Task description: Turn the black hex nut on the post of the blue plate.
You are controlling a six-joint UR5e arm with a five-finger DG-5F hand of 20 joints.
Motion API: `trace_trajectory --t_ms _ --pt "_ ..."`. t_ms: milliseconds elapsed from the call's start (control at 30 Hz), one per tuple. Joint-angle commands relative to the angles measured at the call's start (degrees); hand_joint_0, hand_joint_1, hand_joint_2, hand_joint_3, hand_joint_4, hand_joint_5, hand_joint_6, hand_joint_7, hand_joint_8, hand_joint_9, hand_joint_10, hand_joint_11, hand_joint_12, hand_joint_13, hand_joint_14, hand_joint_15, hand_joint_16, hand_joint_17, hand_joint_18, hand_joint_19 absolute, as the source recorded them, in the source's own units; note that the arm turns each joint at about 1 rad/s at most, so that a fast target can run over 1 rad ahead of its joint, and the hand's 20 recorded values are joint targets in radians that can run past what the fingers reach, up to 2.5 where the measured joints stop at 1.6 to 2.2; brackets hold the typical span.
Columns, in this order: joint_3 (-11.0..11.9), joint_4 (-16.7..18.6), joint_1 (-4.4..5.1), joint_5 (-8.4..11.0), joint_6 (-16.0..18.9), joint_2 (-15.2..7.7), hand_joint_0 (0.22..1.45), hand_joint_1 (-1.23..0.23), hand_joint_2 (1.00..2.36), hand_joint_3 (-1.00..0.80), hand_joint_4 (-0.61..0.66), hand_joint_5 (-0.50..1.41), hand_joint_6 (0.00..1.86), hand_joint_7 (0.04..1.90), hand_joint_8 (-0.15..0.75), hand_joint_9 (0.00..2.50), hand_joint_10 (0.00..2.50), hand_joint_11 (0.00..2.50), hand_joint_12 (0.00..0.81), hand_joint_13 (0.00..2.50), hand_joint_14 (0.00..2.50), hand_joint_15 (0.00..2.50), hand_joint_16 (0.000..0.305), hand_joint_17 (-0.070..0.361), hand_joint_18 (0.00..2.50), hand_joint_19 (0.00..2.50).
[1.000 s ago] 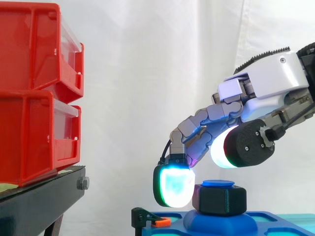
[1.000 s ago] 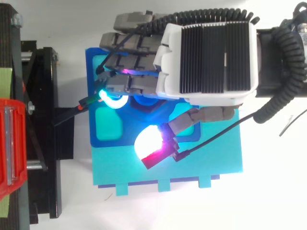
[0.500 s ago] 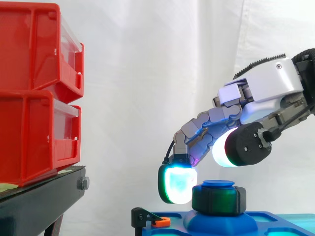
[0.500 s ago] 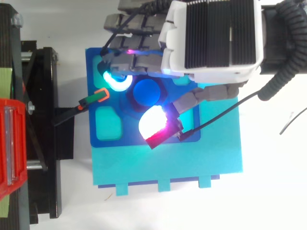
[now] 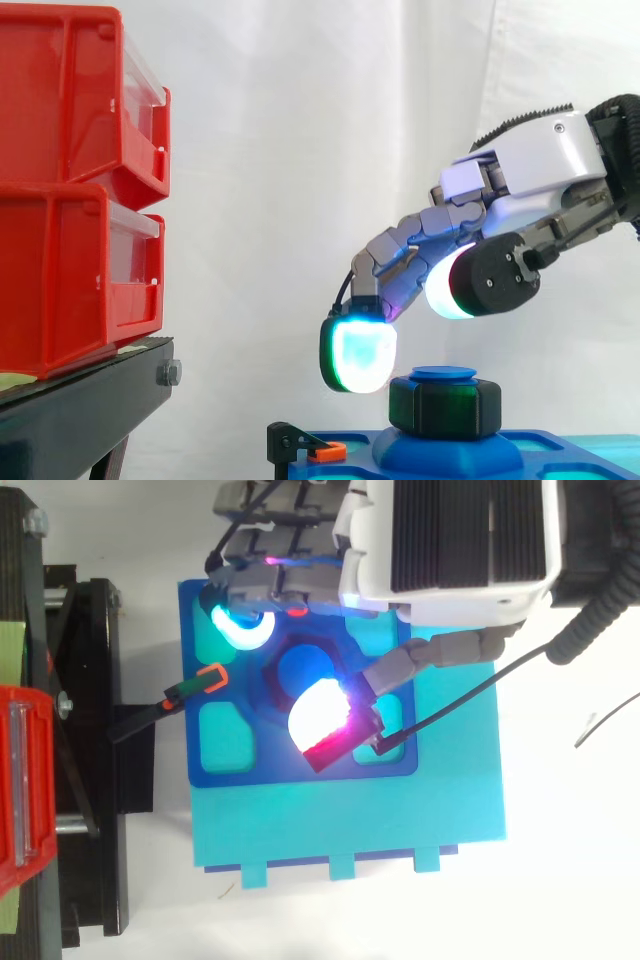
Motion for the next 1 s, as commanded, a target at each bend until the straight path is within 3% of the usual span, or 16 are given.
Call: trace_trajectory --t_ms 0,200,367,533,700,800,967 --pt "0.89 -0.37 0.23 -0.07 -0.29 0.00 0.53 -0.31 1.00 -0.50 0.32 -0.14 0.50 0.97 0.268 0.50 0.00 0.00 0.215 0.39 0.00 0.08 0.014 0.031 0.00 0.30" --pt "0.89 -0.02 1.02 0.28 -0.20 0.00 0.53 -0.31 1.00 -0.50 0.32 -0.14 0.50 0.95 0.269 0.50 0.00 0.00 0.217 0.39 0.00 0.09 0.014 0.031 0.00 0.31" --pt "0.80 0.16 2.42 1.60 -0.20 0.00 0.52 -0.31 1.00 -0.50 0.31 -0.15 0.50 0.94 0.270 0.50 0.00 0.00 0.219 0.40 0.00 0.08 0.014 0.031 0.00 0.30" --pt "0.71 0.25 3.13 2.48 -0.20 0.00 0.49 -0.38 1.00 -0.50 0.31 -0.15 0.50 0.94 0.278 0.49 0.00 0.00 0.245 0.41 0.00 0.08 0.018 0.041 0.01 0.27" --pt "-0.87 2.00 4.00 3.62 -0.11 -0.09 0.47 -0.48 1.00 -0.50 0.30 -0.18 0.50 0.92 0.272 0.44 0.00 0.00 0.265 0.41 0.00 0.07 0.023 0.052 0.08 0.26" --pt "-1.31 2.62 4.00 3.53 -0.20 0.00 0.52 -0.61 1.00 -0.50 0.23 -0.20 0.50 0.92 0.239 0.37 0.00 0.00 0.258 0.38 0.00 0.08 0.023 0.052 0.12 0.26" --pt "-1.66 2.71 4.00 3.53 -0.29 0.00 0.55 -0.70 1.01 -0.45 0.17 -0.23 0.50 0.92 0.207 0.29 0.00 0.00 0.252 0.34 0.00 0.06 0.026 0.057 0.19 0.29"
